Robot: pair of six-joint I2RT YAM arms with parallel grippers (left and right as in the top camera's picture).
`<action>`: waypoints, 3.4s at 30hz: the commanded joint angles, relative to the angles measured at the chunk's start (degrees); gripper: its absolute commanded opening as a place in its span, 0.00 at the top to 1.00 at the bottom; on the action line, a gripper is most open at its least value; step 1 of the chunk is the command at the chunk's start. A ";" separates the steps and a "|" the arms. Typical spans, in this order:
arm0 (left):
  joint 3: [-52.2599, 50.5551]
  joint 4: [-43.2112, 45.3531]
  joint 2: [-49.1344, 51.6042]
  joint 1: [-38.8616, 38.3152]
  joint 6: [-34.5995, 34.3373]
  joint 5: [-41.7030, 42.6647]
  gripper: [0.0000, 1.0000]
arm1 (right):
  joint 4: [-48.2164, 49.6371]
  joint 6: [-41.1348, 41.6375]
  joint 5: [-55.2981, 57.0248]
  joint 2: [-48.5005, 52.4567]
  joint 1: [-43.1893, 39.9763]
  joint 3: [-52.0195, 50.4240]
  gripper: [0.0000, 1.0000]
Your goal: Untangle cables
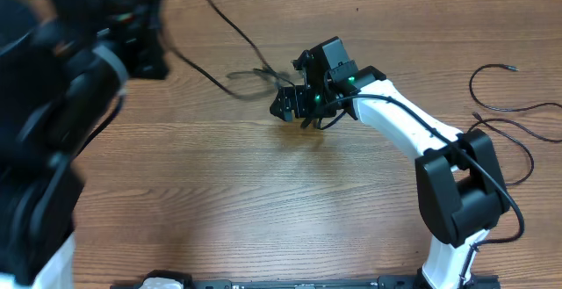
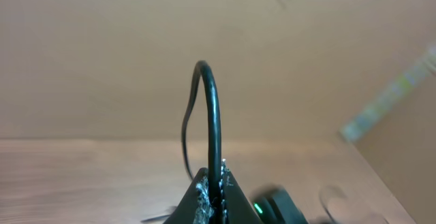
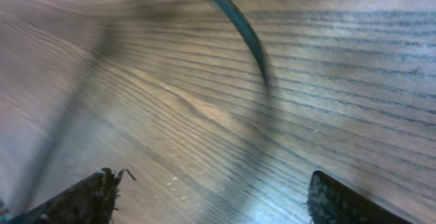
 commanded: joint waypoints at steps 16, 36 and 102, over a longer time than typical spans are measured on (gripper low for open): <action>0.00 -6.95 -6.54 3.48 -7.19 -29.53 0.96 | 0.59 5.79 6.67 1.99 -0.04 -0.44 0.27; 0.00 -9.88 -1.66 3.48 -9.11 -30.36 0.96 | -4.17 11.47 -6.51 1.77 -2.10 4.48 0.00; 0.04 -8.63 -1.73 3.48 -14.01 -30.97 0.96 | 9.55 -2.12 26.77 9.64 17.97 4.39 0.90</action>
